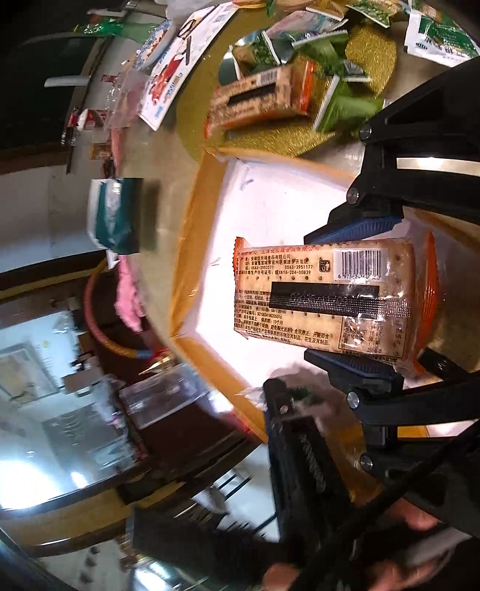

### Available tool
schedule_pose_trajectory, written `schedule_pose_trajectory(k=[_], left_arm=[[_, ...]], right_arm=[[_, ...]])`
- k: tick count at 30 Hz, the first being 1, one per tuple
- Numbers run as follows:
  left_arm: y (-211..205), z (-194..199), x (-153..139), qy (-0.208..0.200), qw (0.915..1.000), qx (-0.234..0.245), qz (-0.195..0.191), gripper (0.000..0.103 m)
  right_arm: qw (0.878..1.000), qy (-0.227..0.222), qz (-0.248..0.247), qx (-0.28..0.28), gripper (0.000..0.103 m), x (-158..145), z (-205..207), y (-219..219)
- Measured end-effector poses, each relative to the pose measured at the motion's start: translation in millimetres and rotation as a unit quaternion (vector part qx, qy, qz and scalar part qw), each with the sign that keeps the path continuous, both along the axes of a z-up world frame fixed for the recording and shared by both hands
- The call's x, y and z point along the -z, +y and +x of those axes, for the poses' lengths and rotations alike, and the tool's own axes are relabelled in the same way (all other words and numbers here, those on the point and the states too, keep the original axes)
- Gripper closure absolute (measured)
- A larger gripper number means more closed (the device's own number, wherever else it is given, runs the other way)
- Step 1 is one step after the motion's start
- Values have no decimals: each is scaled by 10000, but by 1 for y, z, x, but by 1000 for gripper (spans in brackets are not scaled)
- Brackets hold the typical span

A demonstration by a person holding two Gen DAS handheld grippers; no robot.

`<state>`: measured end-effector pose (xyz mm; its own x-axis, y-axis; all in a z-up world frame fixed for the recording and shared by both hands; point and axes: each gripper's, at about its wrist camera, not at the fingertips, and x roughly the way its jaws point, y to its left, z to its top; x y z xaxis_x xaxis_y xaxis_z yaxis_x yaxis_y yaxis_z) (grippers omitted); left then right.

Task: Organize snacks
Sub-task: 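Carry the sachet and orange biscuit pack into the tray and release both, then grasp a green pea snack bag with the right tool while the left grasps a white-green sachet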

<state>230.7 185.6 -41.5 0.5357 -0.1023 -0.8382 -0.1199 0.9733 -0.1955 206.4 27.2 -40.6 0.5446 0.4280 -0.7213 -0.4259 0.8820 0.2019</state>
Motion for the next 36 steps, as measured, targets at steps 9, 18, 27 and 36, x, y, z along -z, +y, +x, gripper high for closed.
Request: schedule_pose_trajectory(k=[9,18,27,36], left_arm=[[6,-25,-18,-280,9992,-212,-188,37],[-63,-87,-48,-750,9957,431,-329,27],[-150,-106,-46,-464,9866,1523,-351,26],[-192,-113,-32,-247,9825,1844,-94,26]], right_arm=[[9976,-9,684,52,29,-15,-21,-40],[9920,-329,1107,504,23,-25,-86,-129],[9778,-75,842,1919,26,-7,-103,-250],[9628,479,459,2618,57,27,-70,-280]])
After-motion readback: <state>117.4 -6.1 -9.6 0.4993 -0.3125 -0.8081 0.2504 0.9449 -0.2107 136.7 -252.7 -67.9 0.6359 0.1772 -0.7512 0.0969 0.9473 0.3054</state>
